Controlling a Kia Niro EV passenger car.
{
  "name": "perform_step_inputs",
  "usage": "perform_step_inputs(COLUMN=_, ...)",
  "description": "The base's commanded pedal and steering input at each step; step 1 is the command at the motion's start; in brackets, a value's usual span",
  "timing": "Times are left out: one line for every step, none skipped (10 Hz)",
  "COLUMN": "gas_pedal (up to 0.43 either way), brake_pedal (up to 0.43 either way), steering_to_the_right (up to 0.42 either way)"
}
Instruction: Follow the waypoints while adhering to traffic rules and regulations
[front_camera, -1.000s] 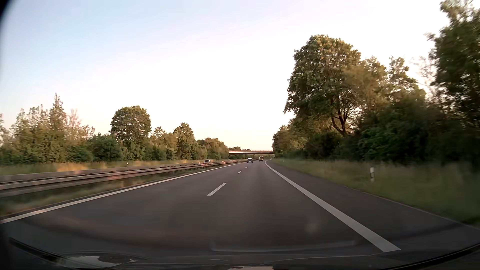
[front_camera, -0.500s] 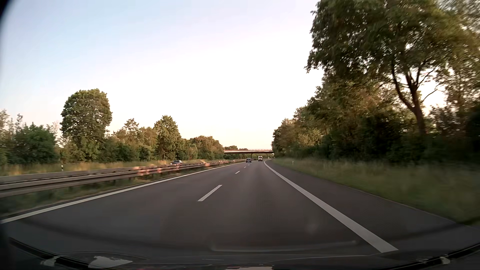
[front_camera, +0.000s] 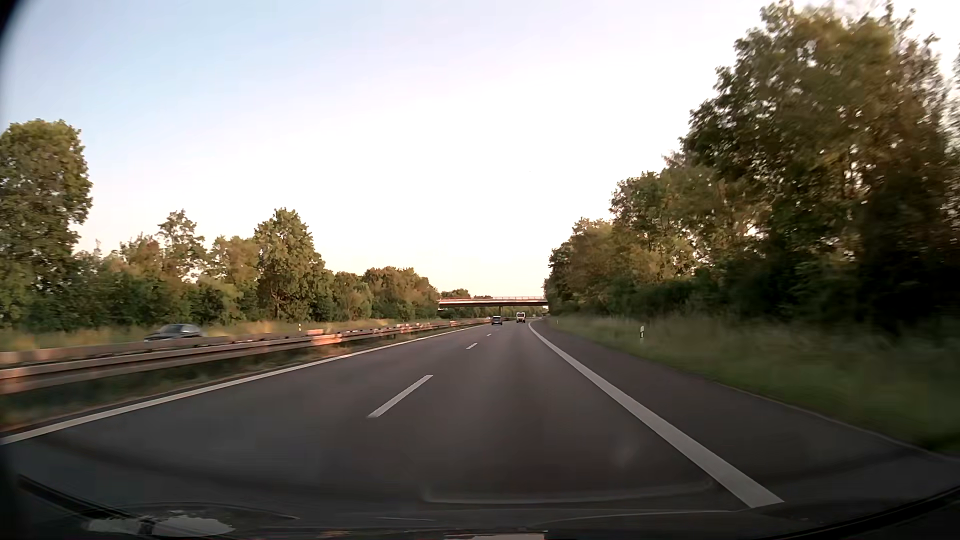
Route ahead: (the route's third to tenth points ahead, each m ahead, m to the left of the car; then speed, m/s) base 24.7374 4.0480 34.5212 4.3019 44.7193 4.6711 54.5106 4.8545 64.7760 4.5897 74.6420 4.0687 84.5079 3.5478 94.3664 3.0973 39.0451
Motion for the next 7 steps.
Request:
perform_step_inputs(gas_pedal=0.441, brake_pedal=0.018, steering_to_the_right=0.001)
perform_step_inputs(gas_pedal=0.441, brake_pedal=0.018, steering_to_the_right=0.001)
perform_step_inputs(gas_pedal=0.441, brake_pedal=0.018, steering_to_the_right=0.001)
perform_step_inputs(gas_pedal=0.441, brake_pedal=0.018, steering_to_the_right=0.001)
perform_step_inputs(gas_pedal=0.441, brake_pedal=0.018, steering_to_the_right=0.001)
perform_step_inputs(gas_pedal=0.441, brake_pedal=0.012, steering_to_the_right=0.001)
perform_step_inputs(gas_pedal=0.441, brake_pedal=0.018, steering_to_the_right=0.001)
